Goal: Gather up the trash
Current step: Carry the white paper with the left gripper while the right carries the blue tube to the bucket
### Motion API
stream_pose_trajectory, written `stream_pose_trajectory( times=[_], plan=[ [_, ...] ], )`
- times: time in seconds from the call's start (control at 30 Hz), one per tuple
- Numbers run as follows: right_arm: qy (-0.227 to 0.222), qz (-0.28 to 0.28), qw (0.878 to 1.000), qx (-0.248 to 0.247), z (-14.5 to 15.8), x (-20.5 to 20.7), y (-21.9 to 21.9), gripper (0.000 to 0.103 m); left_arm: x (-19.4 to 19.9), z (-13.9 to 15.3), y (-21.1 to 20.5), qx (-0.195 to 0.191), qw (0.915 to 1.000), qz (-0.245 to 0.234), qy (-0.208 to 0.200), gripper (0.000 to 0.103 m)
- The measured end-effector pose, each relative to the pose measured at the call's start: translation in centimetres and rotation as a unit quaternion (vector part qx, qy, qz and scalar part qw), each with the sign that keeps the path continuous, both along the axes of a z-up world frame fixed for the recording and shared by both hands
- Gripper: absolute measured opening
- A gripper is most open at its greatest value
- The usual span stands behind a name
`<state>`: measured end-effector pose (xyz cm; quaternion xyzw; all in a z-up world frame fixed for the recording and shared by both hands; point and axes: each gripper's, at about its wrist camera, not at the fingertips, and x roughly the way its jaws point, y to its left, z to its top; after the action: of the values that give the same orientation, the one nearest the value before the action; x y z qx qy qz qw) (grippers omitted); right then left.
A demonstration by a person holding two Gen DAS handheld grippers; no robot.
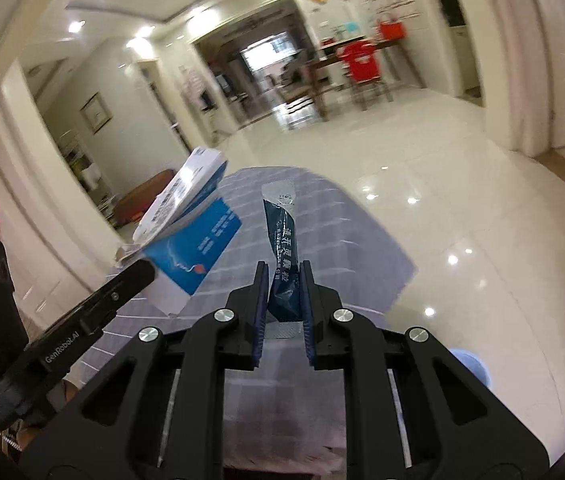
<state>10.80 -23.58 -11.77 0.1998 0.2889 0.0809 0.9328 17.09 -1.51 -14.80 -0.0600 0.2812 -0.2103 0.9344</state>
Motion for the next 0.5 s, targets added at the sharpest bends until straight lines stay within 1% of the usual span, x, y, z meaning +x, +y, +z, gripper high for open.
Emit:
stream_pose_trajectory(
  times=[0.1, 0.2, 0.3, 0.37, 0.5],
  plan=[
    [0.009, -0.037, 0.999, -0.007, -1.2, -2.0, -3.1, 0.016, -0.7, -1.2, -4.2, 0.017, 0.9989, -0.043, 0.006, 0.001],
    [0.022, -0.074, 0.997, -0.008, -2.9, -3.8, -6.0, 0.016, -1.2, -2.7, -7.4, 0.031, 0.9966, -0.075, 0.016, 0.001],
    [0.037, -0.094, 0.995, -0.010, -4.2, -4.9, -7.6, 0.016, -1.5, -4.4, -10.4, 0.051, 0.9936, -0.097, 0.025, 0.001],
    [0.049, -0.104, 0.993, -0.012, -5.2, -5.4, -8.6, 0.016, -1.4, -5.3, -11.5, 0.059, 0.9923, -0.104, 0.032, 0.001],
    [0.065, -0.114, 0.991, -0.001, -7.0, -5.6, -10.0, 0.016, -1.1, -7.0, -13.6, 0.085, 0.9887, -0.116, 0.042, 0.001]
  ],
)
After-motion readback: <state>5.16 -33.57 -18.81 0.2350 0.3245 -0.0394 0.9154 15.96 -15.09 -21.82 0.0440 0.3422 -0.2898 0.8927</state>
